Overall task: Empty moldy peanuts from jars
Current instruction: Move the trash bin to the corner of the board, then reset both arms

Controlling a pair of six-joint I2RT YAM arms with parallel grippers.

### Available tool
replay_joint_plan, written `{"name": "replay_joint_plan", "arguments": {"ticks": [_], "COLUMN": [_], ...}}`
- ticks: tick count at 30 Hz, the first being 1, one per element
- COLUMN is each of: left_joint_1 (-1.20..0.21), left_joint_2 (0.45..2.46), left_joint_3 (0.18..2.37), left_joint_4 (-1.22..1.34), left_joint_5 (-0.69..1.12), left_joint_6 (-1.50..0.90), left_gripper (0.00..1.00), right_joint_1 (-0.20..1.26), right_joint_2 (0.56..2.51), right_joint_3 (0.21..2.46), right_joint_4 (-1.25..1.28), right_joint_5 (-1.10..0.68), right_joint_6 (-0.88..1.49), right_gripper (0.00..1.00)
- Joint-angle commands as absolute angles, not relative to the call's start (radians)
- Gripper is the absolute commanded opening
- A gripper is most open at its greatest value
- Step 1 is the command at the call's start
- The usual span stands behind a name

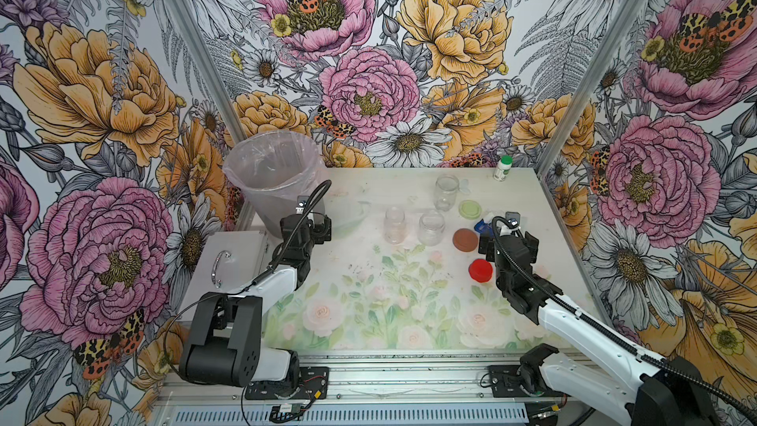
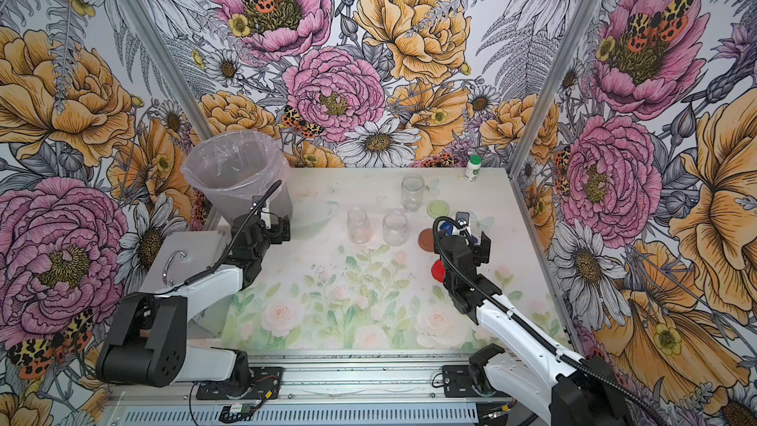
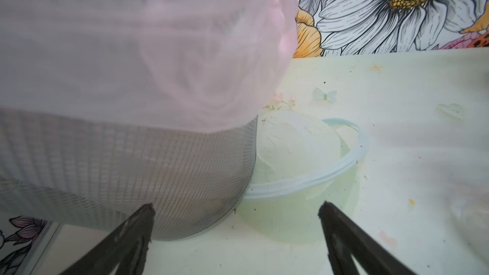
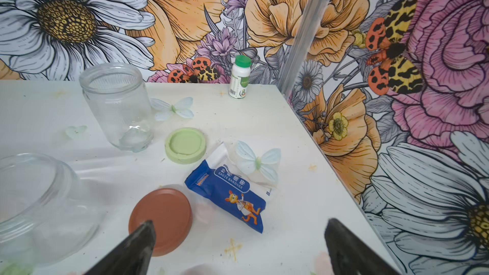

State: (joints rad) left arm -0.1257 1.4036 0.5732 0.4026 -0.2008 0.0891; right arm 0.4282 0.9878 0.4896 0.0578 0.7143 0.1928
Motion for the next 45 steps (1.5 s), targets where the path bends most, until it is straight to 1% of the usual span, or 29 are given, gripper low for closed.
{"name": "replay_joint_plan", "arguments": {"ticks": [1,4,8,10,12,13,15,17,20,22,26,28,30,33,38,41,42,43,44,45], "left_joint_1": [-0.113,-0.129,-0.125,-0.118,-0.118,-0.118,-0.109,-0.088,-0.050,-0.048,-0.048,-0.047,-0.046,-0.040,-0.035,-0.034,-0.034,-0.034,-0.034,-0.034], "left_joint_2": [1.427,1.435,1.481,1.478,1.482,1.479,1.472,1.476,1.495,1.493,1.494,1.493,1.496,1.548,1.542,1.542,1.543,1.543,1.543,1.542], "left_joint_3": [0.532,0.513,0.476,0.491,0.487,0.480,0.454,0.437,0.431,0.424,0.419,0.413,0.395,0.363,0.367,0.367,0.367,0.367,0.367,0.367], "left_joint_4": [0.555,0.591,0.701,0.659,0.680,0.686,0.729,0.762,0.795,0.800,0.812,0.820,0.850,0.964,0.945,0.945,0.948,0.948,0.947,0.949], "left_joint_5": [-0.220,-0.246,-0.276,-0.278,-0.298,-0.305,-0.296,-0.281,-0.226,-0.216,-0.216,-0.202,-0.179,-0.153,-0.147,-0.146,-0.146,-0.144,-0.144,-0.144], "left_joint_6": [0.120,0.129,0.120,0.109,0.102,0.098,0.089,0.068,0.038,0.041,0.043,0.043,0.045,0.048,0.042,0.041,0.041,0.041,0.041,0.041], "left_gripper": [0.99,0.99,0.99,0.99,0.99,0.99,0.99,0.99,0.99,0.99,0.99,0.99,0.99,0.99,0.99,0.99,0.99,0.99,0.99,0.99], "right_joint_1": [0.403,0.378,0.344,0.332,0.320,0.314,0.307,0.298,0.296,0.300,0.283,0.276,0.246,0.209,0.118,0.045,0.050,0.047,0.033,0.033], "right_joint_2": [0.985,0.991,1.005,1.022,1.053,1.077,1.157,1.251,1.378,1.429,1.527,1.508,1.487,1.479,1.463,1.519,1.550,1.524,1.526,1.535], "right_joint_3": [0.452,0.422,0.372,0.350,0.330,0.300,0.214,0.191,0.227,0.230,0.290,0.293,0.293,0.294,0.291,0.294,0.306,0.326,0.342,0.343], "right_joint_4": [0.176,0.232,0.348,0.406,0.477,0.564,0.857,1.036,1.065,1.142,1.143,1.102,1.065,1.048,1.006,1.027,1.065,0.970,0.942,0.963], "right_joint_5": [0.763,0.767,0.741,0.722,0.705,0.686,0.651,0.672,0.650,0.614,0.598,0.587,0.523,0.495,0.340,0.174,0.182,0.182,0.149,0.159], "right_joint_6": [0.197,0.171,0.126,0.111,0.075,0.033,-0.051,-0.082,-0.139,-0.155,-0.164,-0.146,-0.125,-0.084,-0.013,0.025,0.012,0.022,0.032,0.032], "right_gripper": [0.99,0.99,1.00,0.99,1.00,1.00,1.00,1.00,1.00,1.00,1.00,1.00,1.00,1.00,1.00,1.00,1.00,1.00,1.00,1.00]}}
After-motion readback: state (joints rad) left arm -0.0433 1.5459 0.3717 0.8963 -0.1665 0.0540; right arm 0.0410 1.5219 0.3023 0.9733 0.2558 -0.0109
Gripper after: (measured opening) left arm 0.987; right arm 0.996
